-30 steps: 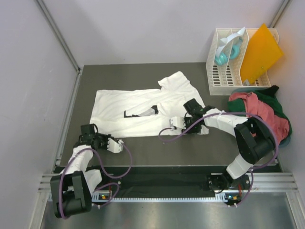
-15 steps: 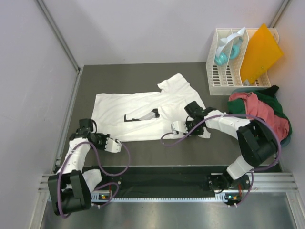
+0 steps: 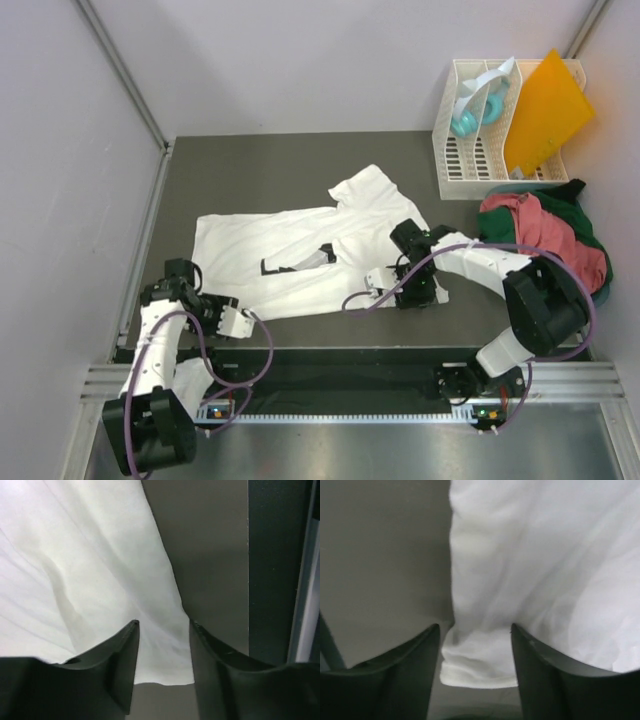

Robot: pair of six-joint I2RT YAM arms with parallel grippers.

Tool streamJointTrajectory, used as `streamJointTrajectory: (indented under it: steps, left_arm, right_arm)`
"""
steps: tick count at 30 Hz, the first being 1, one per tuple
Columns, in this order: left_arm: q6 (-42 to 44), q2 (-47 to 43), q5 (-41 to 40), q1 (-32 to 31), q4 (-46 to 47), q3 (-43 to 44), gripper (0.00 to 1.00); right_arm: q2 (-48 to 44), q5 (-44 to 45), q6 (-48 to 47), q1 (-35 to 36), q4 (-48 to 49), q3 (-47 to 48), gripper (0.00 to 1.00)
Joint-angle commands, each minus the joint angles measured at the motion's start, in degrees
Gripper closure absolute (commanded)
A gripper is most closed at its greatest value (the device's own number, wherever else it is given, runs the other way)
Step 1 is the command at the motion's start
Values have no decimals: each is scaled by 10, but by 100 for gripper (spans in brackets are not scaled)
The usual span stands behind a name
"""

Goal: Fold and stack the t-shirts
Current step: Fold the flattened tshirt in 1/3 of the way, then grap the side of the flattened tshirt furthest away from the robot with both arms

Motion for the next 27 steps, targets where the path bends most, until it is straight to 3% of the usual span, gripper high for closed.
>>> streamJointTrajectory:
  steps: [1, 3, 8, 10, 11, 13, 14, 18, 22, 25, 27]
  left_arm:
    - [-5, -3, 11, 1, -45, 47, 40]
    - [-14, 6, 19, 1, -73, 75, 28]
    - [-47, 11, 52, 1, -98, 172, 21]
    - [-108, 16, 71, 1, -66, 206, 19]
    - [-147, 21, 82, 1, 12, 212, 16]
    - [-284, 55, 98, 0, 96, 227, 11]
    - [-325, 73, 94, 0, 177, 231, 11]
    - [-481, 246, 65, -3, 221, 348, 18]
    - [-538, 387, 42, -3, 194, 476, 29]
    - [-564, 460, 26, -2, 200, 541, 31]
    - [-572, 495, 20, -4, 218, 562, 31]
  right_arm:
    - [-23, -37, -7, 7, -70, 25, 34]
    - [-27, -65, 1, 7, -89, 56, 31]
    - [-27, -104, 31, 3, -142, 153, 32]
    - [-17, -111, 52, -7, -141, 187, 32]
    - [-11, -110, 64, -12, -132, 224, 32]
    - [20, -114, 113, -37, -93, 263, 32]
    - [36, -116, 127, -47, -83, 310, 32]
    - [153, -117, 209, -91, -64, 468, 32]
    - [319, -148, 275, -133, -91, 698, 32]
    - [409, -151, 298, -146, -90, 811, 32]
    - [436, -139, 301, -146, -55, 831, 31]
